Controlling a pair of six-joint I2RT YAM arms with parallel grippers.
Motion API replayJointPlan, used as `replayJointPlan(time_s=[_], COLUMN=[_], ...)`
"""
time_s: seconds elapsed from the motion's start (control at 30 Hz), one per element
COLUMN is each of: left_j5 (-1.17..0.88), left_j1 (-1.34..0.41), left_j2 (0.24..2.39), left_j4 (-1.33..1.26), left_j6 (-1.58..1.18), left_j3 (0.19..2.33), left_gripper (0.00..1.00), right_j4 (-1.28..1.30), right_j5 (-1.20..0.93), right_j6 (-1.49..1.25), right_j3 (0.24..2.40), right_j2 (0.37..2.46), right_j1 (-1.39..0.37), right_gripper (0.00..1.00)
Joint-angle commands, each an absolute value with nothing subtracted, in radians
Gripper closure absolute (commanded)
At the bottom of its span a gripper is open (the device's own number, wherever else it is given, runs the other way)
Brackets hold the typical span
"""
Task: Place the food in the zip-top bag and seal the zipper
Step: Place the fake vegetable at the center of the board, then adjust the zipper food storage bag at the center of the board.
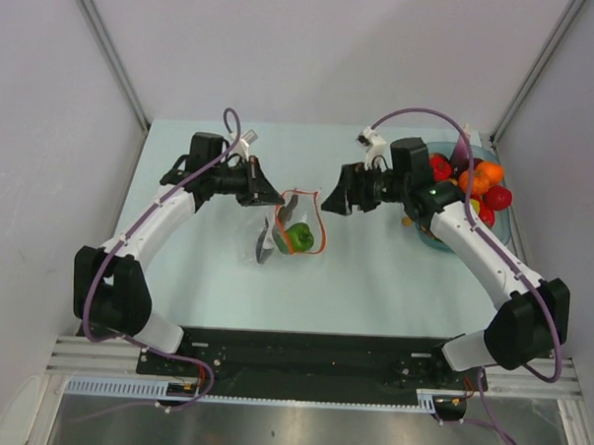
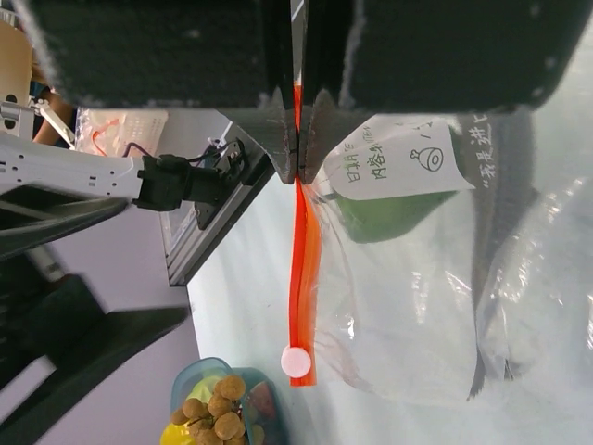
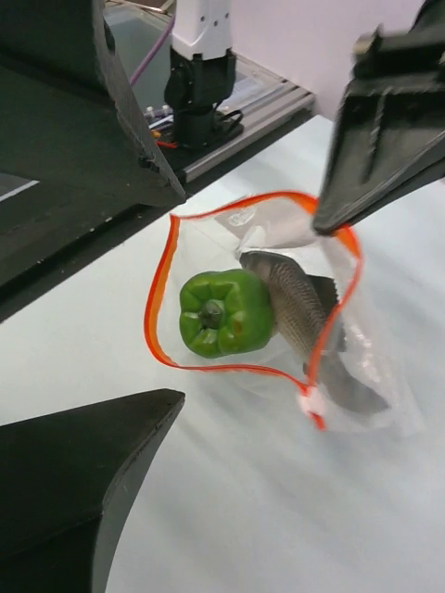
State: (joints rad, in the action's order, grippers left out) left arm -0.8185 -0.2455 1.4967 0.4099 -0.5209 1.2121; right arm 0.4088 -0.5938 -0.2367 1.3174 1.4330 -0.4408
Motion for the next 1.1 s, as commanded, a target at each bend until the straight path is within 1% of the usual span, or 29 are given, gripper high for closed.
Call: replayJointPlan(time_s=[0.0, 0.1, 0.13, 0.2, 0.27, 0.3, 0.33, 0.4, 0.43, 0.47, 0.5, 0.53, 0.6, 0.63, 0.73, 0.83, 0.87, 0.93, 0.97, 1.0, 1.03, 1.07], left_j5=[-0.864, -0.871, -0.873, -0.871, -0.871, -0.873, -0.87, -0.867, -0.868, -0.865, -0.867, -0.868, -0.868, -0.868, -0.87, -0.871, -0.873, -0.873, -0.876, -0.871, -0.864, -0.853], left_j1=[-0.239, -0.241, -0.239, -0.241, -0.241, -0.241, -0.241, -0.239, -0.238, -0.238, -0.233, -0.232, -0.23, -0.23, -0.23, -0.23, -0.23, -0.23, -0.23, -0.23, -0.229, -0.227], left_j2=[1.465, 1.46, 1.46, 1.453, 1.441, 1.437, 1.434, 1.421, 1.416, 1.411, 1.402, 1.398, 1.387, 1.384, 1.382, 1.382, 1.381, 1.376, 1.373, 1.37, 1.365, 1.358], left_j4=[0.348, 0.33, 0.325, 0.321, 0.313, 0.31, 0.308, 0.311, 0.317, 0.324, 0.324, 0.324, 0.322, 0.319, 0.313, 0.305, 0.305, 0.308, 0.311, 0.317, 0.34, 0.357], left_j6=[-0.554, -0.572, -0.572, -0.575, -0.578, -0.581, -0.58, -0.572, -0.568, -0.56, -0.56, -0.561, -0.561, -0.563, -0.571, -0.578, -0.58, -0.581, -0.578, -0.575, -0.568, -0.54], left_j3=[1.219, 1.215, 1.213, 1.206, 1.2, 1.19, 1.187, 1.178, 1.172, 1.169, 1.16, 1.155, 1.144, 1.141, 1.137, 1.141, 1.141, 1.141, 1.143, 1.144, 1.147, 1.15], left_gripper=[1.0, 1.0, 1.0, 1.0, 1.0, 1.0, 1.0, 1.0, 1.0, 1.0, 1.0, 1.0, 1.0, 1.0, 1.0, 1.0, 1.0, 1.0, 1.0, 1.0, 1.0, 1.0], right_j4=[0.45, 0.407, 0.391, 0.385, 0.374, 0.368, 0.353, 0.335, 0.319, 0.318, 0.322, 0.324, 0.348, 0.362, 0.385, 0.365, 0.356, 0.33, 0.321, 0.307, 0.298, 0.298], right_j5=[-0.565, -0.542, -0.528, -0.55, -0.557, -0.578, -0.58, -0.594, -0.604, -0.607, -0.606, -0.607, -0.591, -0.581, -0.578, -0.572, -0.578, -0.587, -0.588, -0.591, -0.6, -0.621], right_j6=[-0.23, -0.219, -0.212, -0.192, -0.183, -0.172, -0.175, -0.182, -0.183, -0.178, -0.172, -0.166, -0.163, -0.163, -0.163, -0.158, -0.158, -0.156, -0.161, -0.16, -0.164, -0.169], right_j3=[1.224, 1.19, 1.183, 1.178, 1.178, 1.18, 1.178, 1.178, 1.178, 1.181, 1.18, 1.18, 1.18, 1.178, 1.16, 1.137, 1.135, 1.129, 1.131, 1.131, 1.131, 1.135], right_j2=[1.434, 1.482, 1.494, 1.538, 1.564, 1.571, 1.58, 1.586, 1.583, 1.577, 1.56, 1.554, 1.543, 1.543, 1.539, 1.549, 1.558, 1.598, 1.609, 1.62, 1.623, 1.612], right_j1=[-0.491, -0.508, -0.508, -0.496, -0.495, -0.5, -0.502, -0.497, -0.494, -0.491, -0.491, -0.491, -0.492, -0.497, -0.506, -0.518, -0.526, -0.529, -0.532, -0.523, -0.517, -0.508], right_gripper=[0.18, 0.22, 0.27, 0.32, 0.48, 0.58, 0.71, 0.83, 0.92, 0.94, 0.99, 1.0, 1.0, 0.86, 0.61, 0.6, 0.6, 0.71, 0.8, 0.98, 1.0, 1.0])
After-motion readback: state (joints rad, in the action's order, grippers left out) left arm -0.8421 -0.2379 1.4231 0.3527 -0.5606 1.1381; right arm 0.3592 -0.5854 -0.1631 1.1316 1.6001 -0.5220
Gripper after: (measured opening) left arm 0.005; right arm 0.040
